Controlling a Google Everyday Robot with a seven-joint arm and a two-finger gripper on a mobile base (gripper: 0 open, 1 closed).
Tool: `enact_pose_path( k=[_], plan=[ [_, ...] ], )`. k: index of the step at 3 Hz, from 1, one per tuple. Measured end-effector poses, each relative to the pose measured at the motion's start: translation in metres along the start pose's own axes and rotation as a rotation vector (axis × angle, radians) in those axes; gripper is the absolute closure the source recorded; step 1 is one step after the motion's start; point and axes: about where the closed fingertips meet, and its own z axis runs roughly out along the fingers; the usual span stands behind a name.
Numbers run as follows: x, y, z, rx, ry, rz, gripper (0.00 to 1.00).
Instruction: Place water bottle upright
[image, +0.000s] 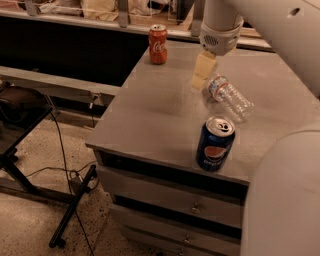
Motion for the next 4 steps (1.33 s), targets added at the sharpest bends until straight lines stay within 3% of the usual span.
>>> enact_pose_path(
  k=[1, 2, 3, 4],
  plan=[
    [-0.005, -0.01, 0.024, -0.059, -0.037, 0.191, 0.0],
    [-0.011, -0.012, 0.043, -0.129, -0.097, 0.328, 0.0],
    [-0.015, -0.013, 0.057, -0.154, -0.106, 0.395, 0.16],
    [-0.02, -0.01, 0.062, -0.106, -0.054, 0.388, 0.47]
  ],
)
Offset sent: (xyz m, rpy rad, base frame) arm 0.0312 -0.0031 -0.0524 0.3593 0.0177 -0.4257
